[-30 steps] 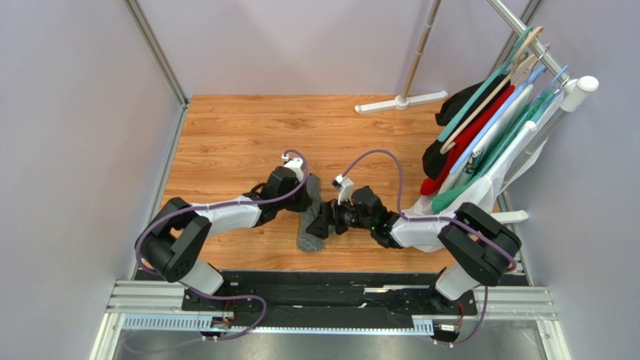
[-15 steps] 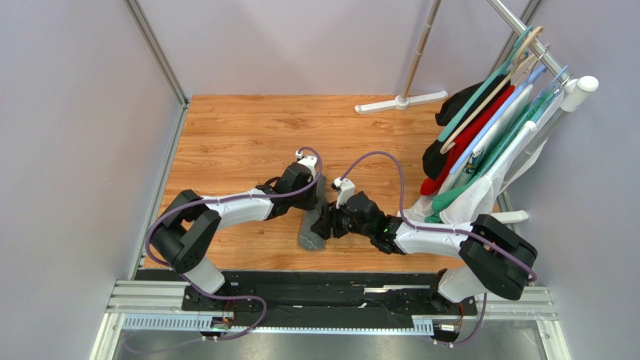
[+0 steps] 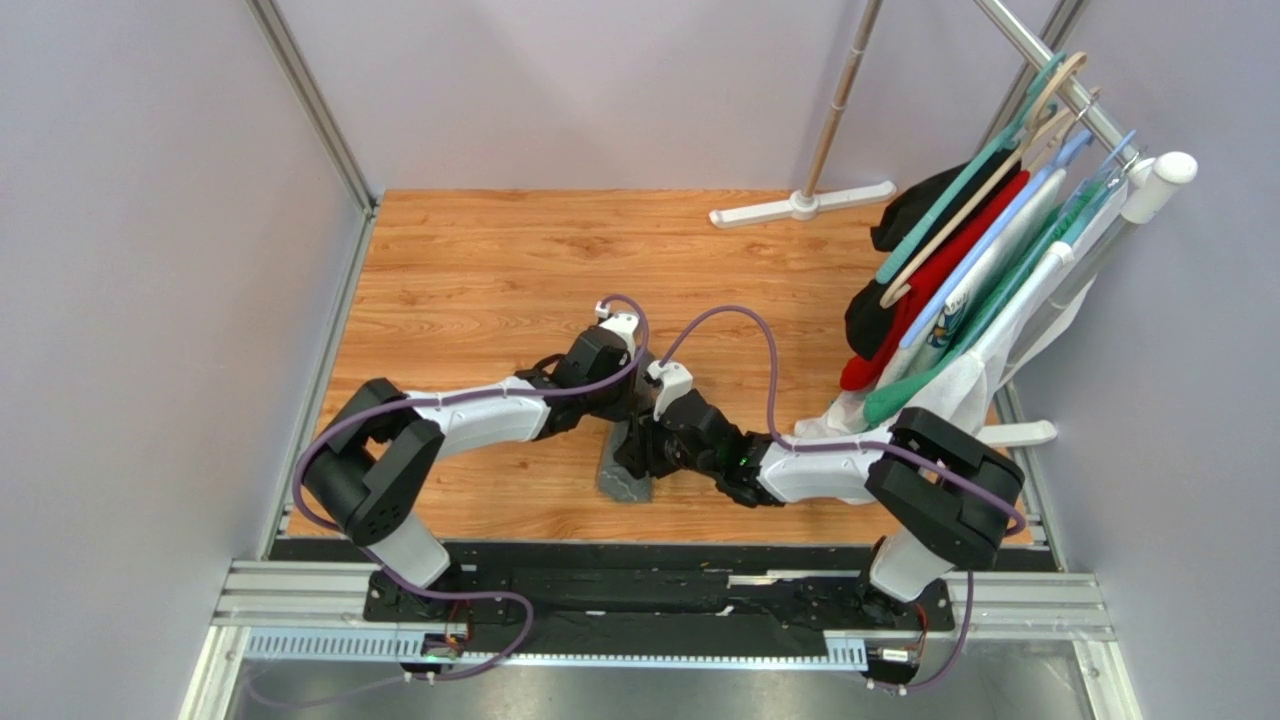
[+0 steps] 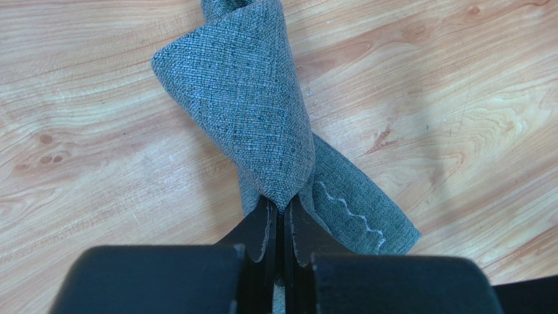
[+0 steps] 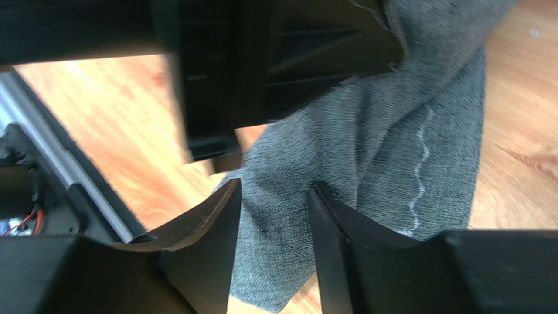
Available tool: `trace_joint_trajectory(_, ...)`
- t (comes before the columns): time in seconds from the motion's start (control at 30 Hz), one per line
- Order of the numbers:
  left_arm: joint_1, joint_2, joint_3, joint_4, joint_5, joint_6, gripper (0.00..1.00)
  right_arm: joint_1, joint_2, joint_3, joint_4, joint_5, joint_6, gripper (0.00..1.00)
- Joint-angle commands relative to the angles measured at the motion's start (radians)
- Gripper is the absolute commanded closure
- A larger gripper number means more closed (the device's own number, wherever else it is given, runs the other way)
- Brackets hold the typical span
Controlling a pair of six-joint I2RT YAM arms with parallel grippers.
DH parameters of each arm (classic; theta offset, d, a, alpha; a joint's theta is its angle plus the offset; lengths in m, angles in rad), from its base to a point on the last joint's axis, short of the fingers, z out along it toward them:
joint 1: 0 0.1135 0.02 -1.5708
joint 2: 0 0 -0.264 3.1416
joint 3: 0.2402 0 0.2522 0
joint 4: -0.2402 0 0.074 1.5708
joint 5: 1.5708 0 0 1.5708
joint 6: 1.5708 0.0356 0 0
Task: Fold the napkin, place the utensils inside, and roll it up
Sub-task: Roll the napkin with the utensil
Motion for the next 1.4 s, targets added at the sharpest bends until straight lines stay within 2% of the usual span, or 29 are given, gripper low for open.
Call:
trace_joint_trajectory(0.0,-0.012,-0.010,0.004,-0.017,0.018,0.009,0.89,0.002,0.005,0.010,0.015,0.069,0.042,0.56)
trace_joint_trajectory(0.07,-0.012,-0.022,-0.007,-0.017,0.019,0.007,0.75,0.002,0.001,0.003,-0.004,0.085,0.052,0.57)
trace_joint_trajectory(0.1,-0.012,-0.040,-0.011,0.011,0.019,0.002,0.63,0.002,0.002,-0.002,-0.007,0.086,0.052,0.57)
trace_joint_trajectory(0.13,-0.011,-0.052,-0.016,0.019,0.019,0.001,0.58,0.000,0.002,-0.008,-0.011,0.088,0.055,0.57)
trace_joint_trajectory(0.2,-0.011,-0.097,-0.028,0.019,0.018,-0.001,0.36,-0.003,0.013,-0.014,-0.011,0.085,0.069,0.57)
trace_joint_trajectory(0.3,-0.003,-0.164,-0.056,0.031,0.035,-0.004,0.20,-0.011,0.031,-0.022,-0.007,0.077,0.086,0.57)
trace_joint_trajectory(0.37,0.034,-0.194,-0.090,0.049,0.097,-0.016,0.17,-0.017,0.039,-0.031,-0.001,0.071,0.094,0.57)
trace_joint_trajectory(0.47,0.095,-0.229,-0.155,0.120,0.188,-0.024,0.15,-0.020,0.039,-0.043,0.006,0.068,0.103,0.58)
trace_joint_trajectory(0.67,0.230,-0.205,-0.321,0.455,0.471,-0.119,0.19,-0.032,0.045,-0.056,0.025,0.053,0.104,0.58)
trace_joint_trajectory(0.87,0.233,-0.160,-0.355,0.603,0.524,-0.142,0.29,-0.038,0.066,-0.056,0.050,0.031,0.100,0.59)
trace_joint_trajectory(1.07,0.233,-0.080,-0.364,0.660,0.556,-0.165,0.35,-0.043,0.060,-0.052,0.050,0.026,0.095,0.59)
trace_joint_trajectory(1.37,0.233,-0.111,-0.363,0.543,0.472,-0.117,0.35,-0.047,0.050,-0.040,0.033,0.016,0.083,0.60)
